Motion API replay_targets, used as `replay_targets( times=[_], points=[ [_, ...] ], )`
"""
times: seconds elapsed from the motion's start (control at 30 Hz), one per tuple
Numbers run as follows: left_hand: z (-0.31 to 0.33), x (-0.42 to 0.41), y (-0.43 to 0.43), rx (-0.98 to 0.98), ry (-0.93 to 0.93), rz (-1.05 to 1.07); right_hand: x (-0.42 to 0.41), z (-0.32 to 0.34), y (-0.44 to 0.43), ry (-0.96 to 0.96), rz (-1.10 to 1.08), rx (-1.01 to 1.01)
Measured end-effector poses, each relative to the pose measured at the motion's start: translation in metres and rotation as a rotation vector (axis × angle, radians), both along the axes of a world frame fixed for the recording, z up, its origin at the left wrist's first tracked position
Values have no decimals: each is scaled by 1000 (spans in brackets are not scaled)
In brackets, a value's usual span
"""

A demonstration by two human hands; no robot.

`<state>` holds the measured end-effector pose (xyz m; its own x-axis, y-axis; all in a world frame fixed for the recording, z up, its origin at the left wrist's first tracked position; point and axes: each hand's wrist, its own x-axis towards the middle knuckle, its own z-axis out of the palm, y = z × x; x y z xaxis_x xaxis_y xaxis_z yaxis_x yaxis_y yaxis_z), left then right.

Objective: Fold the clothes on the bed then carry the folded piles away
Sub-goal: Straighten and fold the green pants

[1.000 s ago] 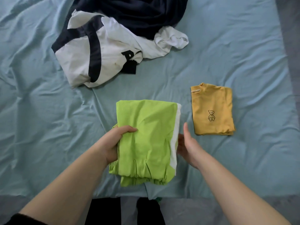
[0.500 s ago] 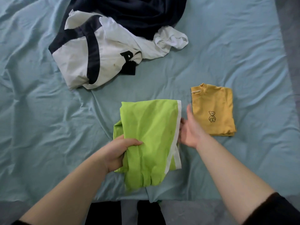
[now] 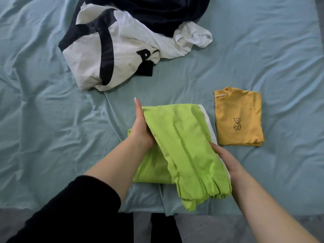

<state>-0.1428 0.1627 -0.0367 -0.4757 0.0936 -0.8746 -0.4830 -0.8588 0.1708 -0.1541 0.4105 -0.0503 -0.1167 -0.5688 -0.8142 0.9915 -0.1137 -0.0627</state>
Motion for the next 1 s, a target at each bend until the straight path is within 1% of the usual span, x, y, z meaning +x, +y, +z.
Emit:
replay_targets(
  times=[0.03,0.07,0.1,0.13,0.17,0.2,0.23,0.27,0.3,0.33,0.37,0.43,0.47,0.5,0.57,0.63,0.7,0.77,0.8,0.9,0.93,1.0],
  points=[
    [3,-7,-3,-72,-9,-25,0,0,4,6,-5,1],
    [4,-12,-7,-214,-16,-86,0,0,7,24,2,19],
    [1,-13,-14,-437,-27,-199,0,-1,11,48,16,47],
    [-2,-11,-22,-710,-15,-323,1,-2,13,70,32,81],
    [-4,-8,-29,-951,49,-402,1,-2,15,83,45,111],
    [-8,-4,-36,-1091,94,-407,2,-3,15,89,56,134],
    [-11,1,-42,-1152,92,-362,3,-4,15,95,64,148],
    [-15,5,-48,-1127,55,-261,4,-5,12,99,59,153],
    [-17,9,-51,-1024,8,-166,6,-7,8,98,41,159],
    [-20,14,-51,-882,-22,-133,8,-8,3,92,17,170],
    [-21,21,-45,-746,-47,-178,11,-11,-4,81,-3,192],
    [-26,41,-28,-552,-103,-397,17,-13,-22,65,-14,255],
    [-28,51,-19,-511,-114,-474,21,-13,-32,80,-11,293],
    [-29,59,-11,-499,-109,-504,25,-15,-40,121,-13,339],
    [-30,65,-4,-565,-57,-483,29,-19,-51,263,-33,450],
    [-24,52,-12,-715,60,-470,25,-19,-60,407,-76,500],
    [-15,28,-25,-871,209,-497,14,-18,-69,474,-177,456],
    [-9,4,-37,-979,281,-553,5,-20,-79,489,-233,426],
    [-12,-4,-42,-996,265,-588,4,-21,-84,485,-197,455],
    [-24,0,-51,-936,87,-708,12,-33,-89,485,-3,624],
    [-28,11,-52,-932,41,-730,15,-36,-89,514,15,656],
    [-37,36,-49,-1000,41,-767,25,-36,-89,633,33,682]
  ],
)
